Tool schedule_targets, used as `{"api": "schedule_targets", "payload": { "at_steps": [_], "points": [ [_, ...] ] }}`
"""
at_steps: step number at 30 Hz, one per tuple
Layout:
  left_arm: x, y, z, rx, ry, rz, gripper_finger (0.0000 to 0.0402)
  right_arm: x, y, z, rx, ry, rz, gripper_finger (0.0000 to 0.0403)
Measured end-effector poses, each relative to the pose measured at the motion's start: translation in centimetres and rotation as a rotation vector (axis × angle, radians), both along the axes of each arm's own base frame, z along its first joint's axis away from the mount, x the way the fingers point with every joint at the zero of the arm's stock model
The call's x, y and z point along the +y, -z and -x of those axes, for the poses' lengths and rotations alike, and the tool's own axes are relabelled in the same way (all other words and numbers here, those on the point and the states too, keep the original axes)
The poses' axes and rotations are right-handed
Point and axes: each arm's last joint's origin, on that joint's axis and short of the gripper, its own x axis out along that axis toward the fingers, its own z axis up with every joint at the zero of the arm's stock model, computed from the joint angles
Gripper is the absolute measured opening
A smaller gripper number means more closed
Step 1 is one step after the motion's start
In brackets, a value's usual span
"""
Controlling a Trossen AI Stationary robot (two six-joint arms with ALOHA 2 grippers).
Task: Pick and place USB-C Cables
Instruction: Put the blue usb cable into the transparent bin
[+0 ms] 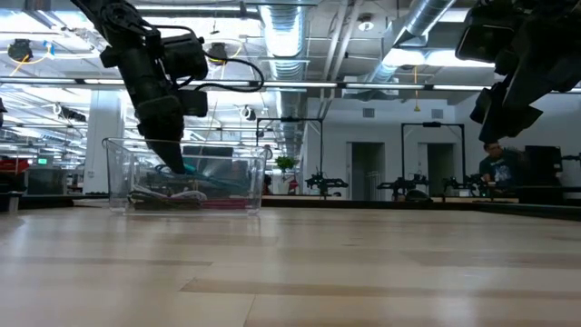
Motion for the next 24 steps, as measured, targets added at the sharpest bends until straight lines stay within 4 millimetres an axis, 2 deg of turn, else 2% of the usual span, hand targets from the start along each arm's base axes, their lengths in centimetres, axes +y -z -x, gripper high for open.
{"api": "schedule_targets", "payload": {
  "at_steps": [5, 13, 20, 24],
  "points": [
    [-0.13, 0.91, 0.39, 0.016, -0.019, -0.01, 0.0, 0.0, -0.01, 0.0, 0.0, 0.0, 0.0, 0.0244],
    [-0.07, 1.0, 0.45, 0.022, -0.046, -0.023, 0.0011, 0.0, -0.01, 0.0, 0.0, 0.0, 0.0, 0.0244],
    [0.03, 0.99, 0.41, 0.02, -0.067, -0.042, 0.0043, 0.0, 0.0, 0.0, 0.0, 0.0, 0.0, 0.0244],
    [0.15, 0.85, 0.18, -0.006, -0.063, -0.059, 0.0076, -0.01, -0.01, 0.0, 0.0, 0.0, 0.0, 0.0244]
  ]
}}
